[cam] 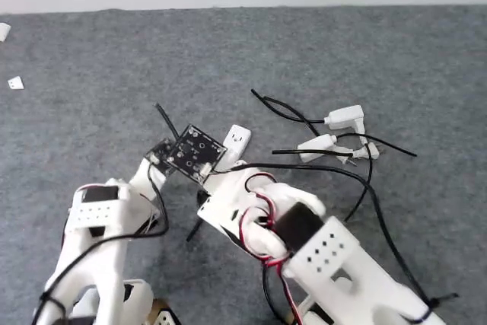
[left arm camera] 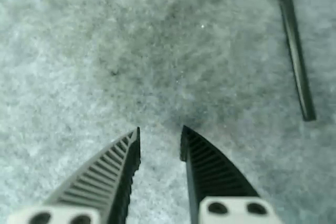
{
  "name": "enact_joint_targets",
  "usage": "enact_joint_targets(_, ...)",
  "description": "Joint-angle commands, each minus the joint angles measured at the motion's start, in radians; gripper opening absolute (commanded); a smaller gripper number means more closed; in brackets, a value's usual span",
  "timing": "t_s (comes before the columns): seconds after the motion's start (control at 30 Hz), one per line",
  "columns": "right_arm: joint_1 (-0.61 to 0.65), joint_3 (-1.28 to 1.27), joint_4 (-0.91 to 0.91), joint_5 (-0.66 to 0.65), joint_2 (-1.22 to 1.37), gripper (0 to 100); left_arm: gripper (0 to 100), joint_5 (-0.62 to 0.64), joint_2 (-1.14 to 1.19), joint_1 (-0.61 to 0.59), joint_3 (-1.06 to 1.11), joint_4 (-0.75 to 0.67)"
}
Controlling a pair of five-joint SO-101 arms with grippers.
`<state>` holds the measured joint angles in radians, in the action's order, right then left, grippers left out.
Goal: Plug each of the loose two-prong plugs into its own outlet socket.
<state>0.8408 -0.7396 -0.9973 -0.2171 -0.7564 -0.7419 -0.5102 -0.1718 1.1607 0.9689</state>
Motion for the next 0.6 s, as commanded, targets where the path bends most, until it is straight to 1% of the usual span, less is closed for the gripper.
enact_joint_targets(0.0, 0.004, 0.002, 0.058, 0.025, 0.047, 0.8, 11, -0.077, -0.143, 0.009, 0.053, 0.000)
enact_joint_targets(0.17, 0.002, -0.003, 0.085, 0.028, 0.128, 0.8, 11, -0.092, -0.236, 0.035, 0.110, -0.002)
enact_joint_targets(0.3, -0.044, -0.002, 0.088, 0.071, 0.110, 0.8, 11, -0.089, -0.244, 0.034, 0.111, -0.003)
enact_joint_targets(0.43, -0.050, -0.003, 0.088, 0.078, 0.107, 0.8, 11, -0.089, -0.244, 0.034, 0.111, -0.006)
enact_joint_targets(0.57, -0.076, -0.011, 0.079, 0.084, 0.099, 0.8, 11, -0.052, -0.250, -0.008, 0.111, -0.028)
